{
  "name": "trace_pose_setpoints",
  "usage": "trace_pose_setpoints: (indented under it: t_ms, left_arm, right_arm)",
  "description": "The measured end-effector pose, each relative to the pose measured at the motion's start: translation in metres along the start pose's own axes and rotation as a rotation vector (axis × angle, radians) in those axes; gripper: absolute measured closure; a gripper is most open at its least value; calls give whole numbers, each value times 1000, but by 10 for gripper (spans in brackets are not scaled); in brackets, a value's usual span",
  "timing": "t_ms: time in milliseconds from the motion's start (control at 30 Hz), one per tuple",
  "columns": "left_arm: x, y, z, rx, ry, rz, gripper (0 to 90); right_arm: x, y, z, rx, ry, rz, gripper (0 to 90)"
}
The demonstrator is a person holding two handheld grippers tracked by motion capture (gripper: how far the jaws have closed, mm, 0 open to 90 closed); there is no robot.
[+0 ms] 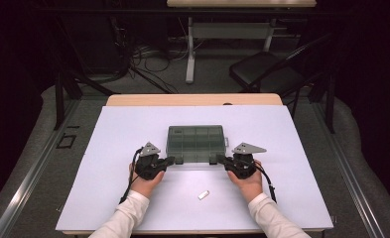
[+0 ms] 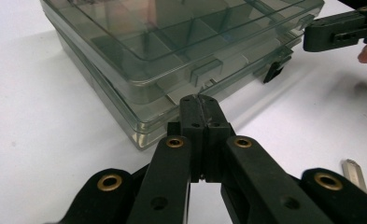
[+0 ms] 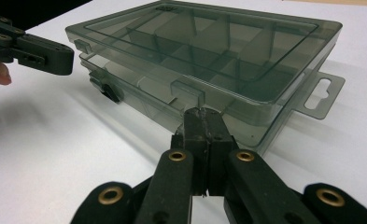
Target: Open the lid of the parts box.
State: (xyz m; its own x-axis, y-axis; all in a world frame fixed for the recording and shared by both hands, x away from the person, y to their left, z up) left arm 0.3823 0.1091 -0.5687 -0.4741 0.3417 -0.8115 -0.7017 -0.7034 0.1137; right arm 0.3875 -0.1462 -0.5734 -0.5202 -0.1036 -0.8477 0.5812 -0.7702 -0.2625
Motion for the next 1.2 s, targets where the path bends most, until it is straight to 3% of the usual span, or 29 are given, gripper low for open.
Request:
trace_pose_setpoints:
  t_ms: [200, 500, 833, 1133, 1200]
  left_arm:
    - [0, -1, -1, -36, -1, -15, 900]
    - [-4, -1, 1, -93, 34, -25, 900]
    - [-11, -4, 4, -105, 71, -20, 900]
    - [-20, -4, 6, -120, 91, -14, 900]
    - [-24, -5, 6, -124, 97, -18, 900]
  right_arm:
    - [-3, -2, 1, -3, 13, -5, 900]
    - [-4, -2, 3, -6, 20, -11, 900]
    - [-5, 2, 7, 14, 23, -5, 884]
    - [-6, 6, 10, 37, 17, -1, 785]
    - [-7, 8, 12, 44, 11, 2, 723]
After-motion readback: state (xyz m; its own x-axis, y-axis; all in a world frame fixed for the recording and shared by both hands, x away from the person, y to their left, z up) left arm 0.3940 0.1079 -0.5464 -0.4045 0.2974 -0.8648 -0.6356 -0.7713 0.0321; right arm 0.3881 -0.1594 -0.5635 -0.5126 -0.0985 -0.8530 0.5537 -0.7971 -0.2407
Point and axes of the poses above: each handheld gripper's, and its own axes: z roughly backward along the jaws, x roughly out of its underside, y roughly to its right, the point moved 5 cm from there along -z, roughly forward along the jaws, and after that the axes turned 6 degrees about -z, right-handed, at the moved point
